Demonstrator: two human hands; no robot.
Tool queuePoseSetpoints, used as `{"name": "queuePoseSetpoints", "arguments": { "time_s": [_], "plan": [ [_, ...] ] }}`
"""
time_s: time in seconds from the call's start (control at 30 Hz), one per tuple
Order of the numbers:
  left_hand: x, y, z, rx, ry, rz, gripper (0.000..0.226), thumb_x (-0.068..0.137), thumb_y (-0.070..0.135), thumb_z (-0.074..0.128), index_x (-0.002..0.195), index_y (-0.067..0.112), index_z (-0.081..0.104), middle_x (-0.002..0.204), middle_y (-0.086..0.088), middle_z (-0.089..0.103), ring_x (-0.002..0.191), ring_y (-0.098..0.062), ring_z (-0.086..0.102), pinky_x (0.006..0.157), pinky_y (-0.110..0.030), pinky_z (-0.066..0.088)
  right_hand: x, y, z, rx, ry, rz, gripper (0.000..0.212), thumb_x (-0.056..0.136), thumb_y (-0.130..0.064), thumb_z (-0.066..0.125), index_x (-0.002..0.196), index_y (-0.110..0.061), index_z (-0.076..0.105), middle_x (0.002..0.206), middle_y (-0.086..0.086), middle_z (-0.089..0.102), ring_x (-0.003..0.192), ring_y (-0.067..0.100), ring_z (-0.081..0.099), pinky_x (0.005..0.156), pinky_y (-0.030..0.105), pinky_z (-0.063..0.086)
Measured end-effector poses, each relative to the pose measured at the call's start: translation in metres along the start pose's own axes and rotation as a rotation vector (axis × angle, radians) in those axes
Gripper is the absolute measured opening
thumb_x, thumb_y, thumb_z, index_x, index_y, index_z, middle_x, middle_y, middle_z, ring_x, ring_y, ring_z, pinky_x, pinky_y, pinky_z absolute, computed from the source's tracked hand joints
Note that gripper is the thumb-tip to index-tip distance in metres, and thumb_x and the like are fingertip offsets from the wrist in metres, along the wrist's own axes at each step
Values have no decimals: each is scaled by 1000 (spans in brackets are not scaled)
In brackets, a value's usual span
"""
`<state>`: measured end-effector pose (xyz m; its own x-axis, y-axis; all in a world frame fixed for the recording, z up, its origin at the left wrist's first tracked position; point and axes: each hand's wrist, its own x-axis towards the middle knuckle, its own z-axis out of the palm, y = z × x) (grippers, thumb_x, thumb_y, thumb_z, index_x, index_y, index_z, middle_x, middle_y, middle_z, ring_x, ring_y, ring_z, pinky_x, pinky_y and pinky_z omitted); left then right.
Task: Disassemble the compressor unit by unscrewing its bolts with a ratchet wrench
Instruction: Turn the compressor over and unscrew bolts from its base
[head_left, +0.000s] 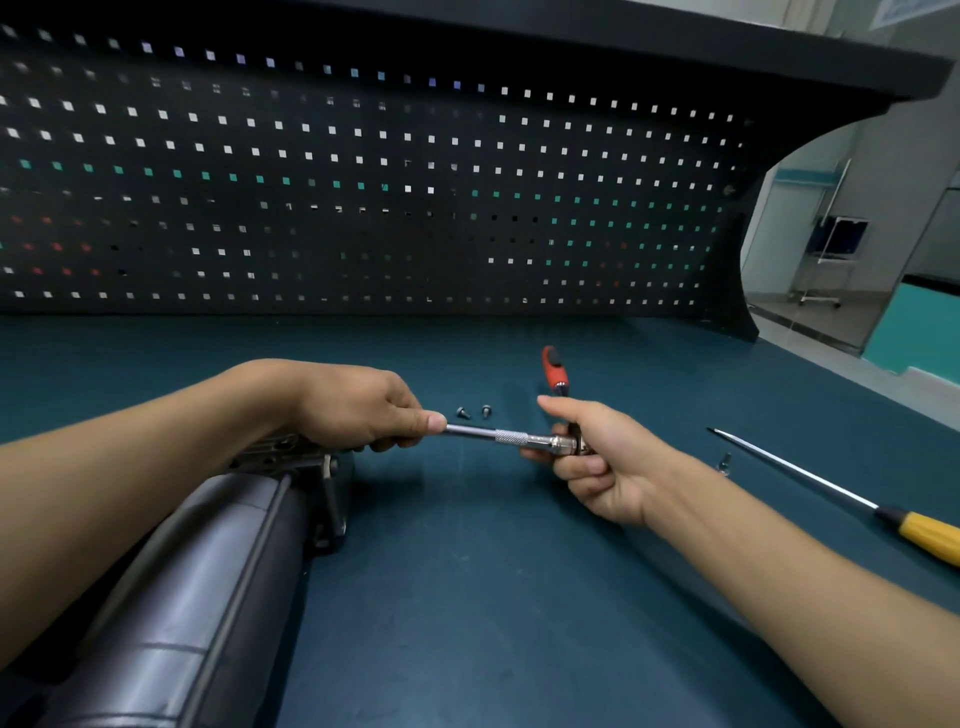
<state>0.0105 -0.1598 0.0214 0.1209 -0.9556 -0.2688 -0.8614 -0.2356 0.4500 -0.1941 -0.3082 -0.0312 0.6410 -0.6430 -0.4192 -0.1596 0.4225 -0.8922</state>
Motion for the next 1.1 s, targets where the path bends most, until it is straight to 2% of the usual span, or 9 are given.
{"name": "queuePoseSetpoints", "arguments": {
  "time_s": [0.27, 0.37, 0.5, 0.57, 0.63, 0.73, 0.87, 0.97, 1.1],
  "plan": [
    [1, -3, 1, -4, 4, -29, 51, 95, 62, 42, 69, 19, 52, 55, 10, 41, 54, -16, 33, 52, -26, 32, -2, 0, 1, -7, -26, 39, 39, 94, -35, 64, 70, -21, 36, 71, 7, 70, 29, 3, 23, 27, 15, 16],
    [1, -1, 2, 7, 33, -53, 58, 93, 68, 35, 68, 20, 56, 53, 12, 43, 53, -14, 36, 51, -23, 34, -3, 2, 3, -45, 63, -115, 45, 87, -37, 75, 70, -22, 37, 53, -5, 49, 33, 7, 25, 33, 18, 17],
    [2, 0, 2, -8, 42, -72, 63, 89, 71, 32, 69, 19, 60, 52, 11, 43, 51, -13, 36, 50, -21, 34, -5, 2, 5, -114, 114, -400, 49, 82, -36, 81, 64, -22, 37, 68, 6, 72, 42, 12, 47, 36, 20, 23],
    [2, 0, 2, -2, 41, -74, 64, 84, 74, 34, 69, 19, 62, 52, 11, 44, 51, -14, 36, 50, -22, 34, -6, 4, 6, -139, 117, -538, 50, 81, -32, 82, 60, -22, 38, 66, 9, 70, 61, 14, 66, 36, 20, 28],
    [2, 0, 2, 12, 40, -75, 66, 78, 79, 36, 69, 20, 64, 52, 10, 45, 51, -14, 37, 52, -24, 34, -5, 6, 6, -170, 104, -657, 51, 82, -26, 81, 57, -20, 37, 67, 16, 64, 67, 13, 71, 38, 17, 32],
    [2, 0, 2, 25, 41, -81, 68, 71, 85, 39, 65, 22, 64, 52, 11, 45, 52, -13, 38, 57, -27, 35, -1, 7, 3, -227, 75, -808, 54, 84, -16, 80, 55, -18, 35, 66, 19, 51, 60, 11, 67, 46, 9, 38],
    [2, -1, 2, 18, 43, -71, 69, 68, 88, 38, 60, 24, 62, 50, 10, 44, 49, -13, 37, 54, -26, 34, 6, 11, -3, -330, 78, -933, 60, 85, -12, 79, 54, -11, 27, 58, 11, 41, 47, 9, 42, 56, 10, 42],
    [2, -2, 2, 8, 42, -66, 69, 68, 88, 38, 59, 23, 61, 48, 10, 43, 46, -12, 35, 48, -22, 33, 9, 14, -5, -345, 106, -984, 59, 84, -12, 80, 54, -9, 30, 56, 3, 52, 54, 9, 51, 60, 13, 42],
    [2, -3, 2, -11, 49, -65, 69, 69, 87, 38, 60, 22, 60, 48, 10, 44, 46, -12, 35, 45, -20, 32, 8, 17, -5, -385, 119, -1077, 56, 86, -12, 78, 53, -9, 33, 63, 14, 58, 61, 12, 54, 63, 17, 42]
  ]
}}
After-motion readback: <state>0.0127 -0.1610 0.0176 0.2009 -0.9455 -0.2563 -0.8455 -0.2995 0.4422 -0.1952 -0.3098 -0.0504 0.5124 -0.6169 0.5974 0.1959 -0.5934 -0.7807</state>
